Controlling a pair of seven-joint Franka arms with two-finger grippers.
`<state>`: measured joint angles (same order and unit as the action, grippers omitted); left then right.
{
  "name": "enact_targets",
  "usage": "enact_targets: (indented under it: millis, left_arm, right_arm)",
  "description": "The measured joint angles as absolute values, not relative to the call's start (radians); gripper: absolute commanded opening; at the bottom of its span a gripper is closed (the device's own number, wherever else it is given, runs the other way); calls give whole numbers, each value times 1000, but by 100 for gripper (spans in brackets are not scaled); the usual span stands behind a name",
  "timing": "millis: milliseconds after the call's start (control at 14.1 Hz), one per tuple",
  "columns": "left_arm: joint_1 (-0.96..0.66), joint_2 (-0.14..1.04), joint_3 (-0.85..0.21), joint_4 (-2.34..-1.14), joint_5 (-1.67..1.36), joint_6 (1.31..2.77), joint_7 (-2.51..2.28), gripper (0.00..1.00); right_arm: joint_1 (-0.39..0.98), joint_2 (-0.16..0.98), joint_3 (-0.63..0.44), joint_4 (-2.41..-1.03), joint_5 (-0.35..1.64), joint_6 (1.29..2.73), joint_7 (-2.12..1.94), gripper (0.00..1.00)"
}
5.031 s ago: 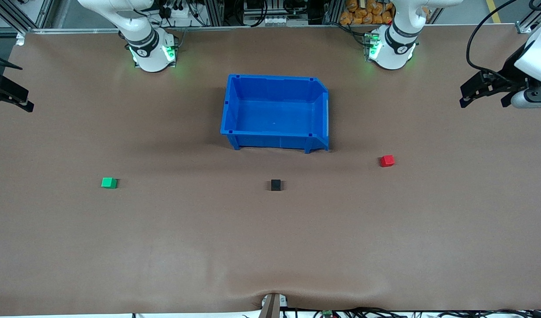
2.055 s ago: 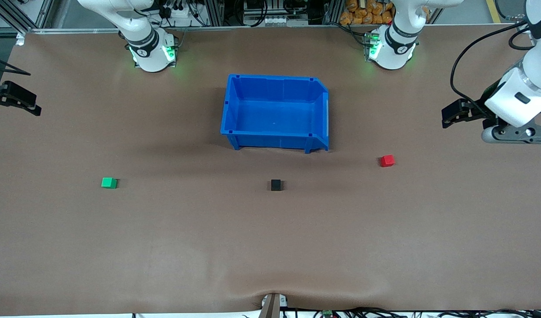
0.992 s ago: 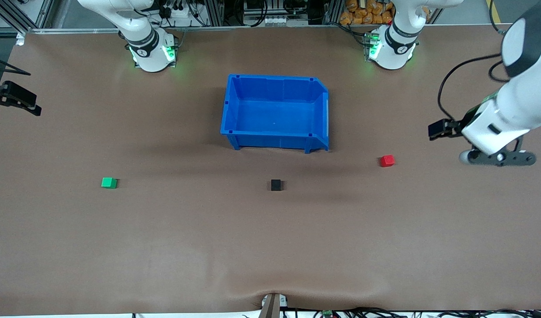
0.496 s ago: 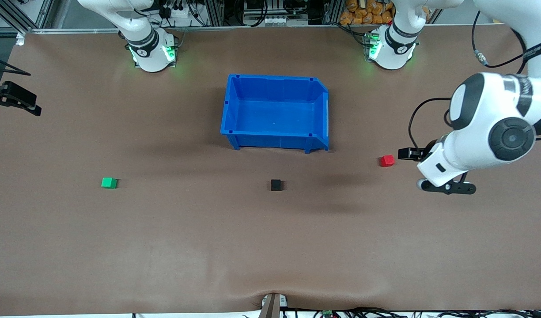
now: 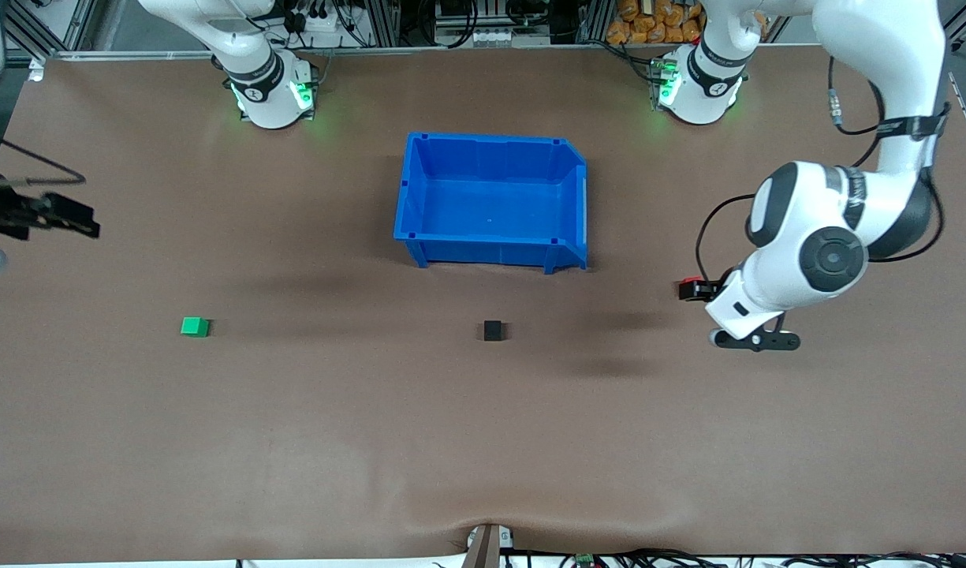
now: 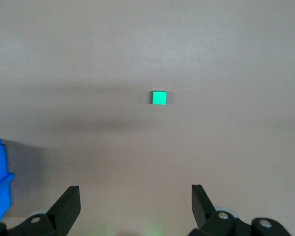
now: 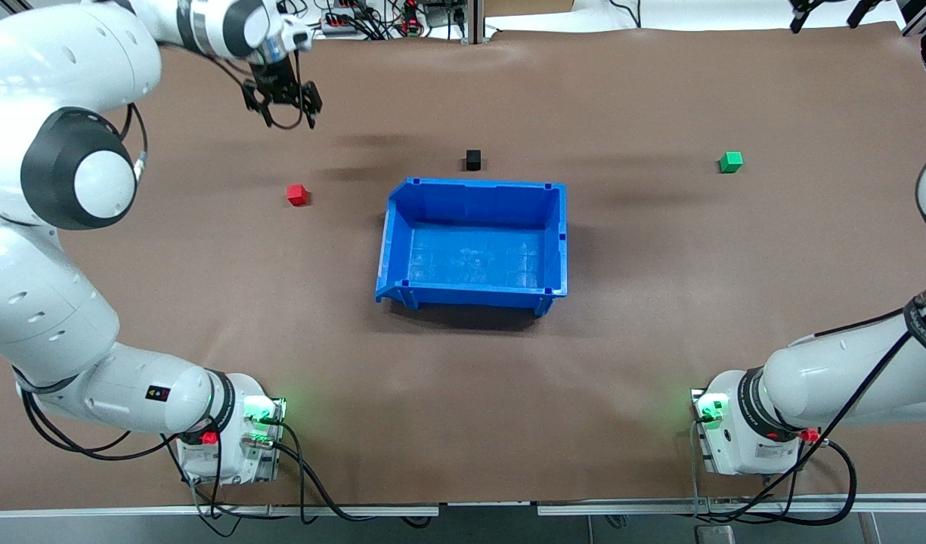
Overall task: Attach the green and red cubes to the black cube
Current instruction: 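Lower the left gripper to the red cube while the right gripper nears green, then close the left gripper on the red cube while the right gripper lowers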
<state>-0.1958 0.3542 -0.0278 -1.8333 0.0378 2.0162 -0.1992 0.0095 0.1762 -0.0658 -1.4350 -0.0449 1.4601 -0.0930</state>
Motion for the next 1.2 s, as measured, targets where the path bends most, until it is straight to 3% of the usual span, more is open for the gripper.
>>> enact_targets:
  millis: [425,921,1205]
  left_arm:
    - [-162,370,-21,-2124,38,2401,-201,100]
    - [-159,381,-21,-2220,38,2542,-292,100]
    - [-159,381,-21,-2256,38,2605,-295,97]
  right_arm:
    - [11,205,-66,-1432,-53,1522,-93,100]
    - [26,312,-70,-1426,-135,1562,-94,100]
    - [-43,390,-82,-1430,-137,1557,-94,100]
